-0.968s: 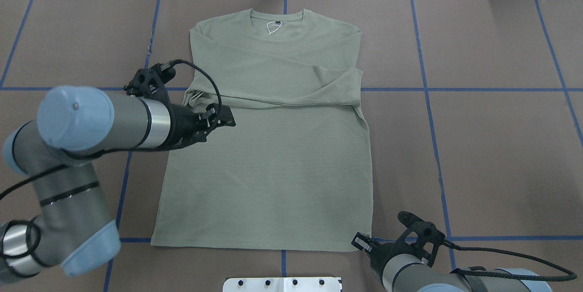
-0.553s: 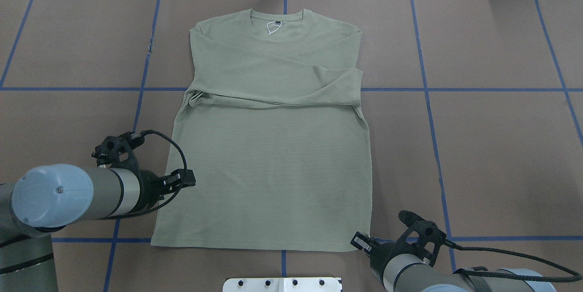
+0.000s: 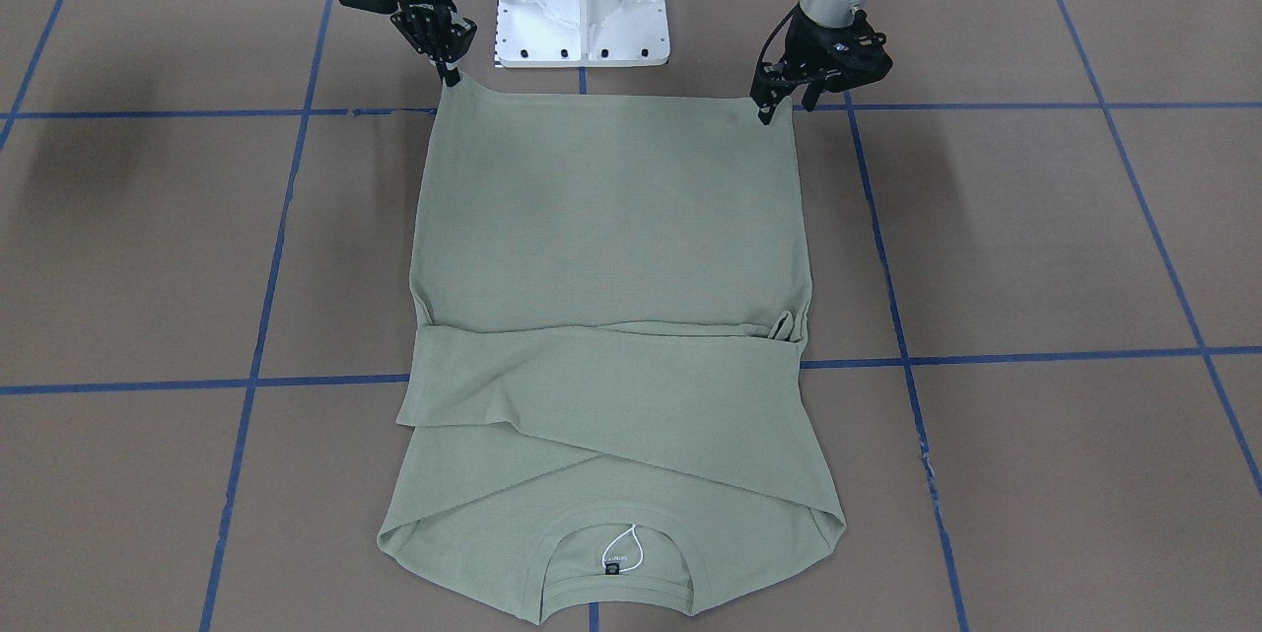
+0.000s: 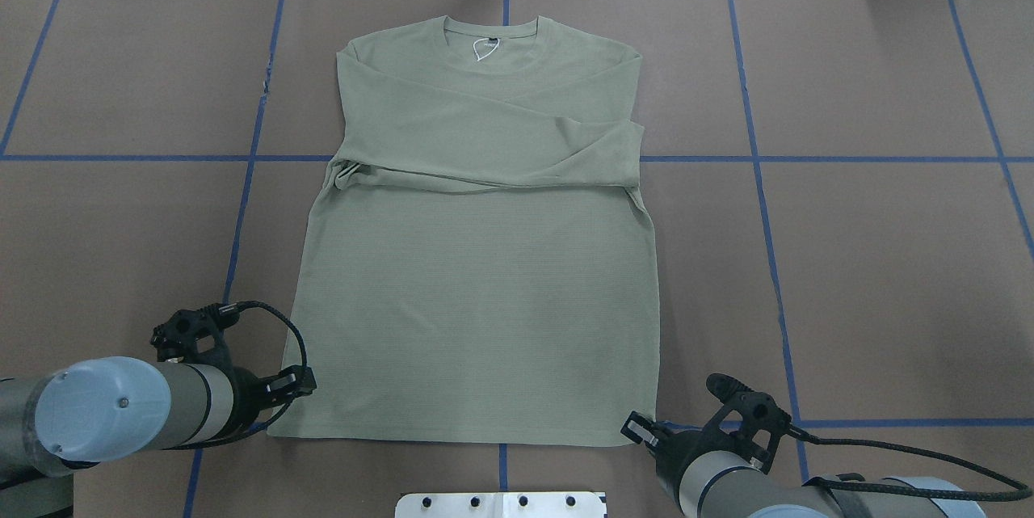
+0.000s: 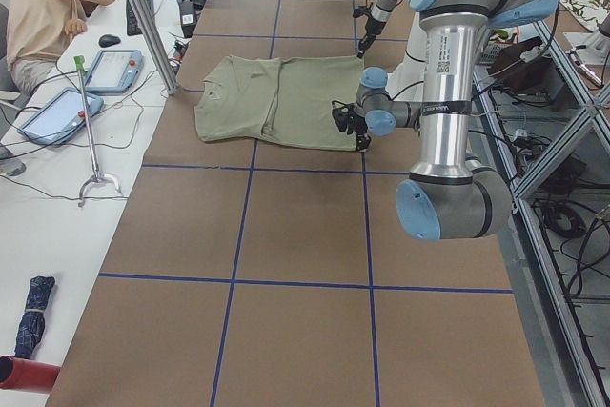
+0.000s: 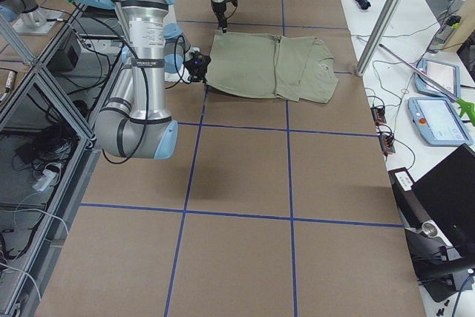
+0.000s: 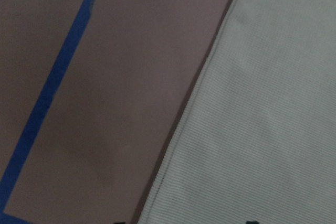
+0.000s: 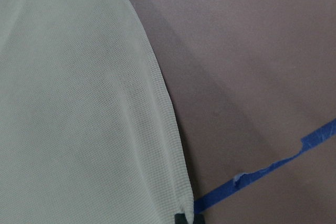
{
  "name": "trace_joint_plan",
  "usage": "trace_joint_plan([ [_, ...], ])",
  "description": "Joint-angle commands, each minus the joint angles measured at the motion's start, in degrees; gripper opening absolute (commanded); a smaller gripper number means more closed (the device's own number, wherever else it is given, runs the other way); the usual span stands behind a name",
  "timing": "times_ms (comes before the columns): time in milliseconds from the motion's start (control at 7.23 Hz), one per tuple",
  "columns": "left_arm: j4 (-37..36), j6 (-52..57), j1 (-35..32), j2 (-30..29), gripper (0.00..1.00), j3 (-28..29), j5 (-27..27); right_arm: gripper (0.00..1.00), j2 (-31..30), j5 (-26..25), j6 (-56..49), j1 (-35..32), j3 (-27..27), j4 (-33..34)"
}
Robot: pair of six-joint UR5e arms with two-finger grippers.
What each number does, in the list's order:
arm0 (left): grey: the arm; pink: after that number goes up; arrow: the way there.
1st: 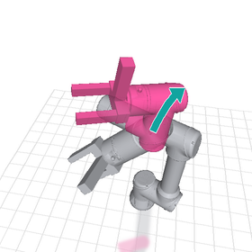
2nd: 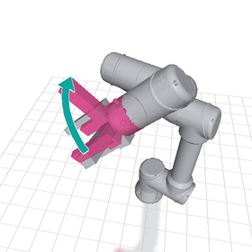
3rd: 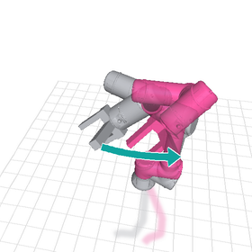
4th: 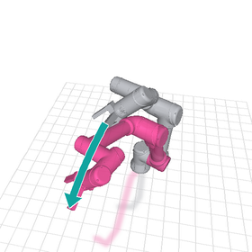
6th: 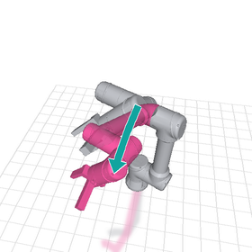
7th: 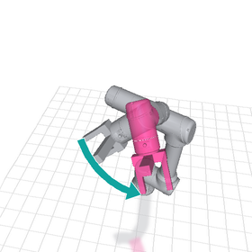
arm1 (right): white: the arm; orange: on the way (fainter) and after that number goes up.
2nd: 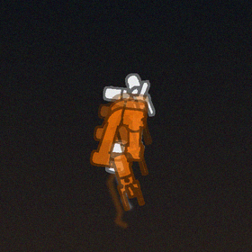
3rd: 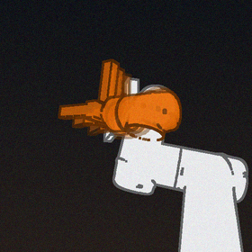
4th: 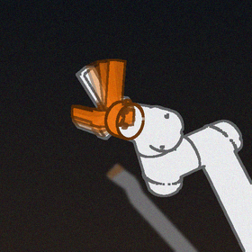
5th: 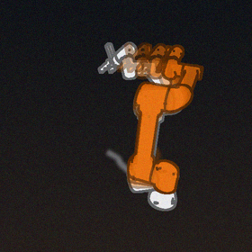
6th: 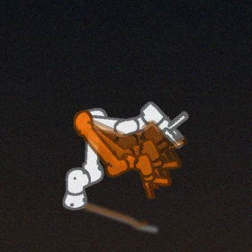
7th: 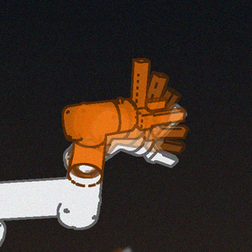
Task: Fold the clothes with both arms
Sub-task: 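Move the left gripper to the hem corner nearest the robot and grasp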
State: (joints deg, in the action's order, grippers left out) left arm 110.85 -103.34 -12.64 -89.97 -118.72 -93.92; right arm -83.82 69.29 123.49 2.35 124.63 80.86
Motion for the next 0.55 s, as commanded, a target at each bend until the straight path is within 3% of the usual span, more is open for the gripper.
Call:
trace_joint_plan([
  [0,-0.11,-0.10,1.04,0.59,0.74,0.15,-0.03,0.00,0.05,-0.03,0.00,-0.07,0.00,0.00],
  [277,-0.11,-0.10,1.73,0.59,0.68,0.41,-0.21,0.00,0.06,-0.03,0.00,-0.07,0.09,0.00],
  [415,-0.11,-0.10,1.83,0.59,0.60,0.50,-0.21,0.00,0.06,-0.03,0.00,-0.07,0.09,0.00],
])
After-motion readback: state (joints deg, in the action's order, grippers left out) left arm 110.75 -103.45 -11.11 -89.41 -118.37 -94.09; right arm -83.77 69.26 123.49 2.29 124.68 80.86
